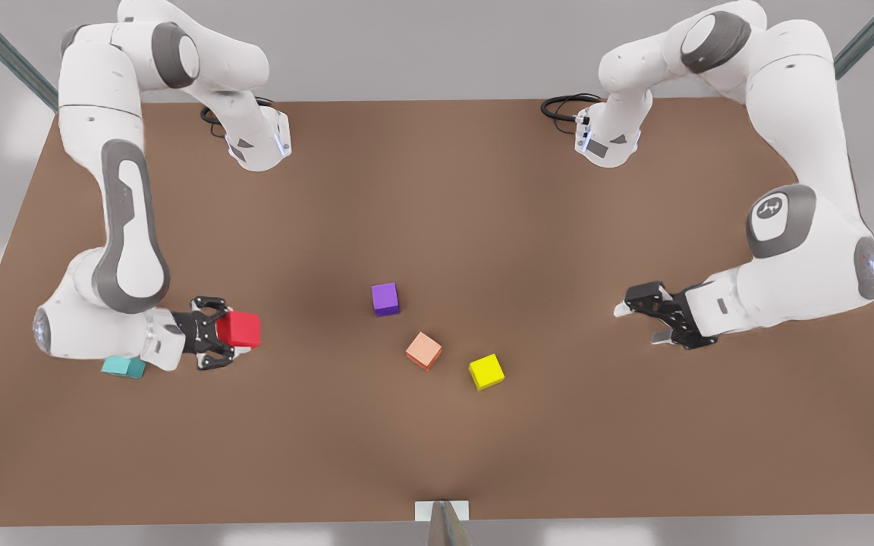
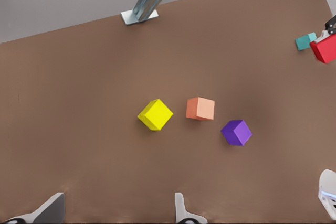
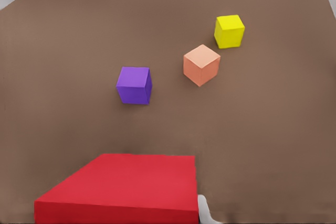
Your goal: Pick up red wooden cube and pass to hand red wooden cube and place in blue wooden cube
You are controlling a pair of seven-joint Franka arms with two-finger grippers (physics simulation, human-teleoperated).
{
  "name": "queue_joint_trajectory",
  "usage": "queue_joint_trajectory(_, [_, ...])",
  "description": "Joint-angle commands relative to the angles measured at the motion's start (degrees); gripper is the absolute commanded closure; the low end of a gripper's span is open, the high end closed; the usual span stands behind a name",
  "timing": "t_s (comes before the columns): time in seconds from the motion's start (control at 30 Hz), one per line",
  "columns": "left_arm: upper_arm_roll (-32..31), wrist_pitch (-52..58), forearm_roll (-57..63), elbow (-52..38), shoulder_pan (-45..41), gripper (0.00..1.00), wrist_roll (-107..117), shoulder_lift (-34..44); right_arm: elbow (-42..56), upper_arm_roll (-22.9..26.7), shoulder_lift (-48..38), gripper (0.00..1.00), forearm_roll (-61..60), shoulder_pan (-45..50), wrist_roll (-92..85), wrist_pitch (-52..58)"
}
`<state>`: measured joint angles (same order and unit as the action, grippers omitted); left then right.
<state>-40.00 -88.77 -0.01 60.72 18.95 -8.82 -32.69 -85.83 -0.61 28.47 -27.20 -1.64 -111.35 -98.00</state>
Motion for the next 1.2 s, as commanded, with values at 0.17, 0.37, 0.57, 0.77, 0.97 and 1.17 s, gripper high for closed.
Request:
queue_joint_trajectory(0.17, [38.4,6.6,-0.1,23.5,-25.0,0.00,15.5,20.0,-2.1,7.8,0.3,0.45,35.6,-0.2,63.4,-11.5])
queue_joint_trajectory(0.37, [38.2,7.1,-3.8,23.1,-25.1,0.00,14.3,19.0,-1.9,8.3,5.1,0.45,32.6,-4.3,63.6,-25.3])
queue_joint_trajectory(0.57, [38.0,8.3,-3.3,23.1,-25.5,0.00,14.1,17.3,-2.4,8.2,7.9,0.44,29.3,-7.8,62.7,-28.6])
queue_joint_trajectory(0.77, [38.0,8.6,-3.2,23.1,-25.4,0.00,14.2,17.0,-4.7,8.2,9.0,0.44,27.9,-10.4,60.4,-28.1])
queue_joint_trajectory(0.97, [38.0,8.7,-3.3,23.1,-25.4,0.00,14.3,16.8,-7.2,8.2,9.0,0.44,24.9,-11.3,60.2,-28.0])
queue_joint_trajectory(1.17, [38.0,8.7,-3.3,23.1,-25.4,0.00,14.3,16.4,-6.9,8.2,9.1,0.00,24.6,-11.2,60.5,-28.1])
